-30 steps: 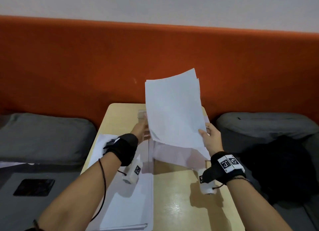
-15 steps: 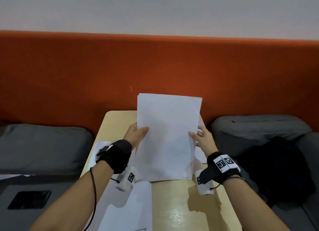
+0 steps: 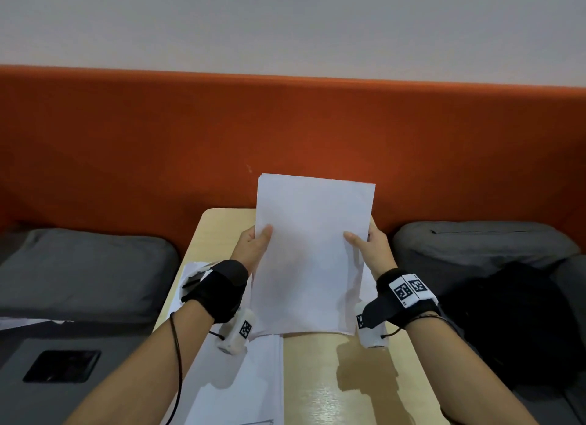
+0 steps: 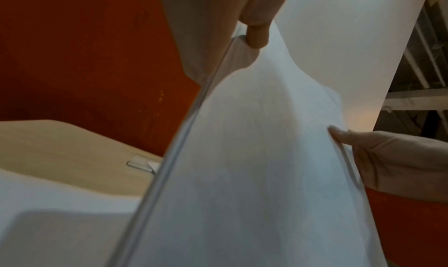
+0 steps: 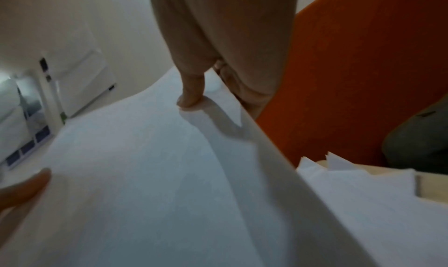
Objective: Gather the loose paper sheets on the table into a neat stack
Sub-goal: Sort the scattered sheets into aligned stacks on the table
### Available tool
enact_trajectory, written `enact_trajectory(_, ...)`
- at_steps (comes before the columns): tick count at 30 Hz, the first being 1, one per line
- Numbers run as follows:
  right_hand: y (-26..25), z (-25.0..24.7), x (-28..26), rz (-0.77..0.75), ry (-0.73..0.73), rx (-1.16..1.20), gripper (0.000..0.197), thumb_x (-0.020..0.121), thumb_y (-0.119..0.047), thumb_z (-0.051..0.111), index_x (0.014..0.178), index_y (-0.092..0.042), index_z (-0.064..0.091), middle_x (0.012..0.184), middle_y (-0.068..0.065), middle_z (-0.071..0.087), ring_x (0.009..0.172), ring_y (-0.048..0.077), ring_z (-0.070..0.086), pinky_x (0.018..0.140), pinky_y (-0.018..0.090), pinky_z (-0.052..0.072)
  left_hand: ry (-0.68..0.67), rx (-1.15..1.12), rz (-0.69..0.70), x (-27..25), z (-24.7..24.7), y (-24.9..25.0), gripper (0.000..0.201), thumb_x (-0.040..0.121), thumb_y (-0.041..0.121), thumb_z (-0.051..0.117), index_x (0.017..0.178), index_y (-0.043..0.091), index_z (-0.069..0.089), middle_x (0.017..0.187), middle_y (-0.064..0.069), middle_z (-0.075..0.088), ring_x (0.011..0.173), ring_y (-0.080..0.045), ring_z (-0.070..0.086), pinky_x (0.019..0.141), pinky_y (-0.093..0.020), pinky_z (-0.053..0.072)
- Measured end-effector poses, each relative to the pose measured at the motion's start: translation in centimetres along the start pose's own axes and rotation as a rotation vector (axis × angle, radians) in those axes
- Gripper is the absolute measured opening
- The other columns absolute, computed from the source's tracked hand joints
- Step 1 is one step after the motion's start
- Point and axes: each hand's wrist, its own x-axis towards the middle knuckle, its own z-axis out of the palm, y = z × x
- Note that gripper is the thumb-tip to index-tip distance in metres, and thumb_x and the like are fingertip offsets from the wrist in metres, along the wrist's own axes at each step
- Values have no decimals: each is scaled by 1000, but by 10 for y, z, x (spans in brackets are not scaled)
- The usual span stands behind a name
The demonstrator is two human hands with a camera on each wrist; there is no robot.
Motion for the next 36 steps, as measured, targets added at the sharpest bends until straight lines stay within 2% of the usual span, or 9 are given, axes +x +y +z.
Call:
enact_trajectory(3, -23, -1, 1, -132, 15, 72, 19, 85, -10, 64, 96, -26, 66, 112, 15, 66, 102, 31, 63, 91, 47, 51, 29, -11, 107, 3, -3, 20, 24, 96, 14, 46, 114, 3, 58, 101, -7, 65, 79, -13, 64, 69, -22, 53)
enact_trajectory(9, -56, -1, -1, -211, 2, 233, 19, 85, -1, 62, 103, -6, 62, 92, 1, 68, 75, 5, 67, 69, 20, 53, 32, -45, 318, 11, -9, 57, 16, 96, 8, 46, 97, 15, 60, 76, 15, 71, 68, -1, 65, 62, -19, 52)
enact_trajectory(15, -51, -3, 2, -199, 30, 223, 8, 88, -9, 61, 90, -14, 67, 74, -10, 72, 69, 2, 67, 63, 17, 52, 1, -12, 414, 11, -9, 61, 18, 94, 5, 48, 86, 14, 62, 69, 12, 69, 63, -2, 59, 59, -18, 47)
enact_trajectory(20, -51, -4, 7, -192, 41, 194, 16, 96, -18, 51, 94, -9, 64, 79, -5, 67, 64, -1, 64, 61, 16, 52, 97, 0, 467, 10, 1, 69, 28, 99, 16, 41, 79, 12, 60, 68, -6, 52, 58, -11, 42, 50, -21, 34)
enact_trajectory(23, -54, -6, 8, -182, 65, 159, 21, 98, -20, 46, 89, -9, 62, 79, -2, 64, 63, 0, 61, 60, 16, 51, 65, -13, 427, 10, 3, 71, 25, 99, 15, 41, 85, 11, 61, 68, -2, 57, 56, -7, 46, 48, -18, 37)
enact_trajectory(25, -55, -10, 9, -171, 98, 162, 23, 99, -21, 46, 83, -15, 61, 82, 1, 65, 71, 10, 62, 68, 26, 51, -42, 27, 337, 7, 2, 65, 14, 95, 5, 48, 98, 6, 61, 72, 11, 67, 59, 0, 59, 55, -15, 48)
enact_trajectory(28, -54, -15, 10, -177, 117, 176, 19, 98, -17, 46, 88, -17, 62, 90, 2, 67, 82, 19, 62, 77, 37, 51, -103, 96, 236, 1, 0, 45, 18, 92, -1, 50, 108, 2, 57, 85, 8, 67, 65, 6, 64, 64, -15, 53)
enact_trajectory(32, -46, -10, 7, -168, 98, 123, 24, 93, -5, 51, 117, -10, 56, 97, 1, 67, 84, 9, 64, 75, 28, 52, 35, 13, 221, -3, -2, 35, 17, 94, 3, 48, 108, 5, 57, 82, 10, 69, 64, 3, 65, 61, -15, 53)
enact_trajectory(36, -23, 4, -3, -114, 43, -27, 50, 92, -4, 52, 139, -19, 40, 128, 9, 56, 115, 18, 57, 98, 36, 47, 192, -58, 227, 4, -6, 34, 20, 95, 5, 48, 113, 2, 56, 99, -4, 64, 76, -7, 63, 68, -19, 53)
